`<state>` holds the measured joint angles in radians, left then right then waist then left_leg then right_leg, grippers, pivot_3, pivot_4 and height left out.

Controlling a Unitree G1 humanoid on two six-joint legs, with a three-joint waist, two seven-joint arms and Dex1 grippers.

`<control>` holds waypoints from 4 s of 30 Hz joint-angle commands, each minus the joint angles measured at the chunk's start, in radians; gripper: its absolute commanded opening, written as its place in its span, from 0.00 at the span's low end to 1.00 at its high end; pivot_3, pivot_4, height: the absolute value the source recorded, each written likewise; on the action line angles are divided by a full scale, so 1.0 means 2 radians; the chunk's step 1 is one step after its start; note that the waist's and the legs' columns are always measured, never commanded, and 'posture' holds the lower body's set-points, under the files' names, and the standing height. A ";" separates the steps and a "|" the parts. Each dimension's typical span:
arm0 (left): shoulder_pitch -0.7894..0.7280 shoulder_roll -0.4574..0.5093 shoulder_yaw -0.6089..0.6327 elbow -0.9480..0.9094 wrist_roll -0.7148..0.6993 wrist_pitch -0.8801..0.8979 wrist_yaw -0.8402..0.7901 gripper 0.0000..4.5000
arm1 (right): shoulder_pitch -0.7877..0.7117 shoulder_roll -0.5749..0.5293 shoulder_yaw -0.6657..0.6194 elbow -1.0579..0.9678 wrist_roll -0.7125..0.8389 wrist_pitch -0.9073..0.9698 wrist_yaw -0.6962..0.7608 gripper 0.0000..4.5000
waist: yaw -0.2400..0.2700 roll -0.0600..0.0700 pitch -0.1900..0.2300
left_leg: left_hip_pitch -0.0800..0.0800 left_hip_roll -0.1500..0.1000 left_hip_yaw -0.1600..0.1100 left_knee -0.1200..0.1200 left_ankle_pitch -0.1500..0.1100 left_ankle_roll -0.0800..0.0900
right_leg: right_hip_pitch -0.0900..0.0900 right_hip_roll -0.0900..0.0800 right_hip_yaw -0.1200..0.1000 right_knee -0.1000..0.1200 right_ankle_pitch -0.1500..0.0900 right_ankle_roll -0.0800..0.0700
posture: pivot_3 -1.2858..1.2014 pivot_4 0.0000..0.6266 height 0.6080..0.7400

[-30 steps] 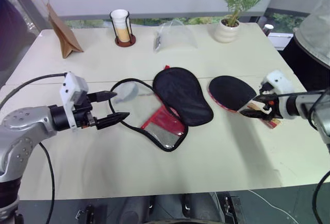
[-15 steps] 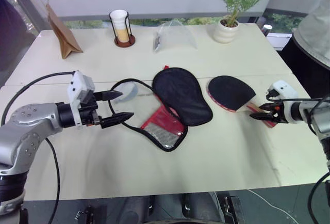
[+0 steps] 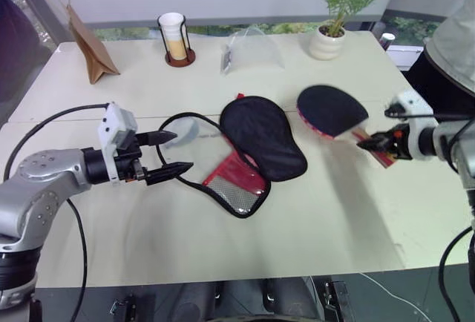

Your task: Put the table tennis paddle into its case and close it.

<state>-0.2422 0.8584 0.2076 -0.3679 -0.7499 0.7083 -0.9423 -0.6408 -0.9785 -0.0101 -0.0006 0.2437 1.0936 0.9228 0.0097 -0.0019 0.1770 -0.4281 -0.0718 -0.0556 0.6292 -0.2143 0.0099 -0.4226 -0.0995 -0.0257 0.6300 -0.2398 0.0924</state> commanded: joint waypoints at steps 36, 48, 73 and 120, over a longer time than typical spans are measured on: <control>-0.007 -0.005 0.006 -0.017 0.001 -0.002 0.005 1.00 | -0.059 0.298 0.074 -0.086 0.015 0.149 -0.274 0.50 | -0.012 -0.001 0.000 | 0.000 -0.001 0.000 0.000 0.000 0.000 | -0.001 0.001 0.000 0.001 0.002 0.001 | 0.52 0.24 0.95; 0.072 0.066 0.077 -0.007 0.000 0.001 -0.053 1.00 | -0.050 0.200 0.057 -0.175 0.098 0.066 -0.123 0.99 | -0.012 0.000 0.000 | 0.000 0.000 -0.001 0.000 0.000 0.000 | -0.001 0.001 0.000 0.001 0.002 0.001 | 0.52 0.24 0.95; 0.011 -0.079 -0.061 0.193 0.195 -0.246 -0.066 1.00 | -0.043 0.061 0.039 -0.140 0.096 -0.077 -0.014 0.99 | 0.001 -0.001 0.000 | 0.000 0.000 0.000 0.001 0.000 0.000 | 0.000 -0.001 -0.001 0.000 0.001 0.000 | 0.52 0.24 0.95; -0.185 -0.115 -0.078 0.105 0.104 -0.057 -0.120 1.00 | -0.107 0.139 0.115 0.187 0.056 -0.095 0.051 0.99 | -0.010 -0.002 0.001 | -0.001 -0.001 0.000 0.004 -0.001 0.002 | 0.001 0.001 0.000 0.001 0.003 0.003 | 0.52 0.24 0.95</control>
<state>-0.6129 0.6136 0.0177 -0.0944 -0.4982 0.5593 -1.1949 -0.8232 -0.7002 0.2287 0.3604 0.3679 0.9342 1.0023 -0.0100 -0.0049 0.1789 -0.4298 -0.0731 -0.0563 0.6370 -0.2159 0.0135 -0.4200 -0.0970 -0.0267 0.6316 -0.2335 0.0992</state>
